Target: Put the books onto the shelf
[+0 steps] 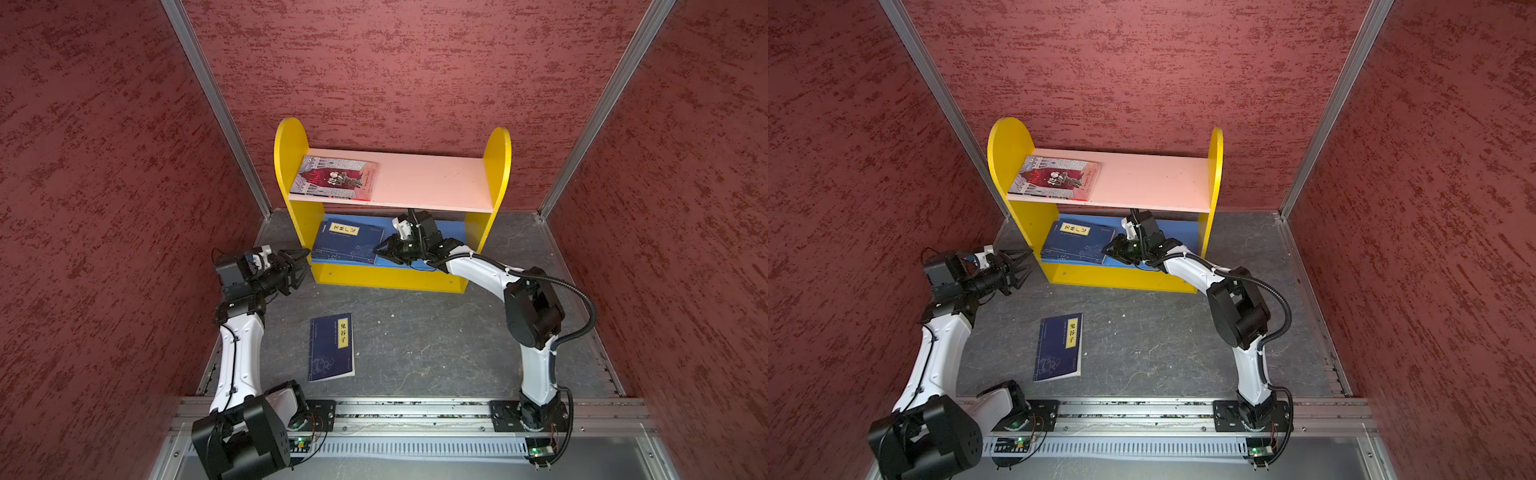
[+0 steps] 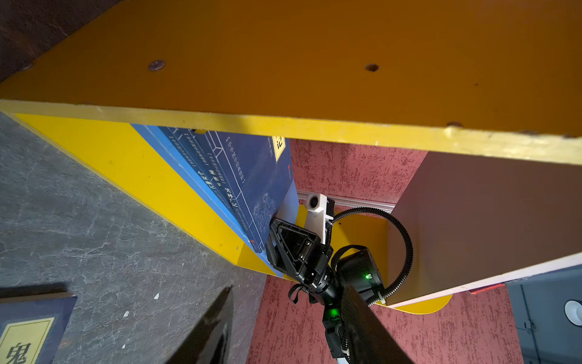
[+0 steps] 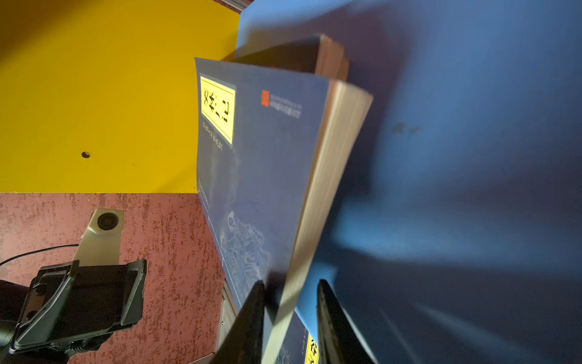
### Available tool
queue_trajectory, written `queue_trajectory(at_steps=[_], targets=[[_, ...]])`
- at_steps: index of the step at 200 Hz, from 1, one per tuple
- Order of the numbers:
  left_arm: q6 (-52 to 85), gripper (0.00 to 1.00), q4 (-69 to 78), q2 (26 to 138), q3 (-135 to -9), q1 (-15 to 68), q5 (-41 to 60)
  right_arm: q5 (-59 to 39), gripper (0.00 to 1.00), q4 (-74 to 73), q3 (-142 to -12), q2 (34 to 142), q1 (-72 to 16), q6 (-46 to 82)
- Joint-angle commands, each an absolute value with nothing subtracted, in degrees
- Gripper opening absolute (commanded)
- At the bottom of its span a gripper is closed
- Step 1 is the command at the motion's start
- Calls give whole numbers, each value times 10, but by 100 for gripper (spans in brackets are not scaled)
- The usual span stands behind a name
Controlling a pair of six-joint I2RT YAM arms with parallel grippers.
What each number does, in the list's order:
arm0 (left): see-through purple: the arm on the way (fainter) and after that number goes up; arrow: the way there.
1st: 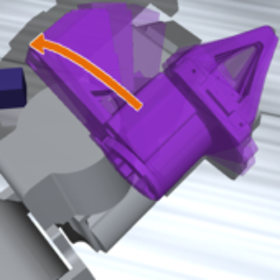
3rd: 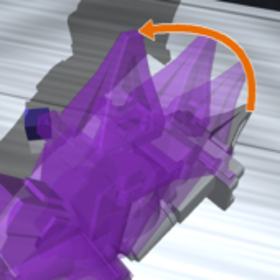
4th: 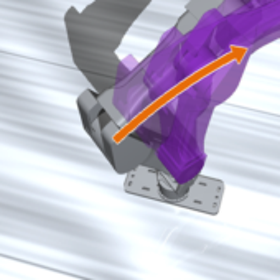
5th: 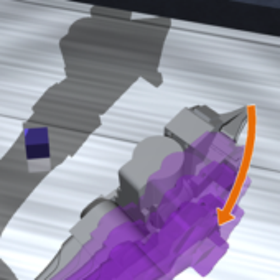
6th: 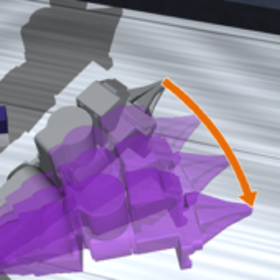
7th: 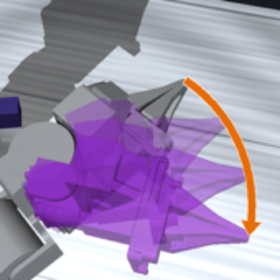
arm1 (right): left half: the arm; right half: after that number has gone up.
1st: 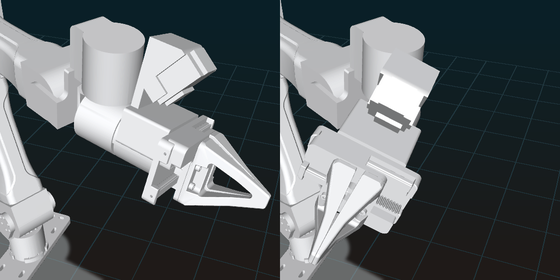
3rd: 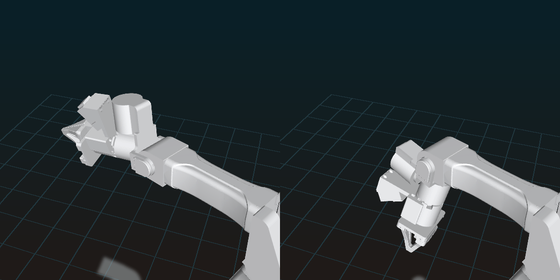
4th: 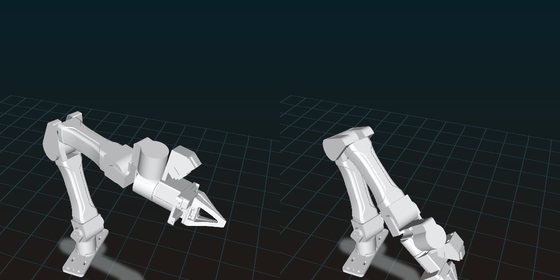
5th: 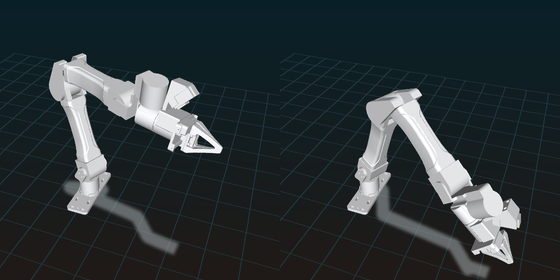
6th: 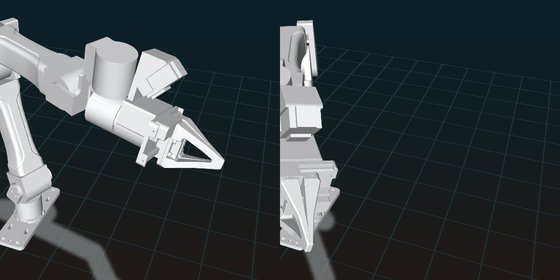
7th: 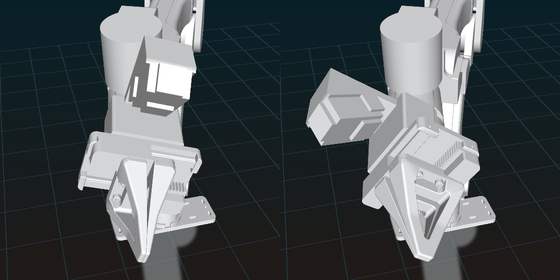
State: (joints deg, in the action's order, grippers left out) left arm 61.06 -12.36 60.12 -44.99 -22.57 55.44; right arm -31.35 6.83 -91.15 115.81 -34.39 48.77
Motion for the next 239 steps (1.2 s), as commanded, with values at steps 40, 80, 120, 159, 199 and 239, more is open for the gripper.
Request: queue_trajectory(at_steps=[40, 80, 120, 159, 199, 239], targets=[[615, 56, -104, 603, -441, -229, 562, -310, 20, 61, -921, 1144, -342, 476], [615, 56, -106, 604, -440, -228, 563, -314, 15, 59, -934, 1153, -344, 477], [616, 56, -105, 604, -438, -229, 562, -322, 14, 69, -961, 1168, -346, 479], [597, 56, -112, 605, -420, -208, 555, -322, 14, 54, -962, 1174, -346, 493], [514, 56, -117, 611, -446, -163, 539, -320, 14, 62, -969, 1181, -346, 493], [393, 55, -129, 620, -457, -100, 496, -322, 14, 55, -973, 1184, -346, 497]])
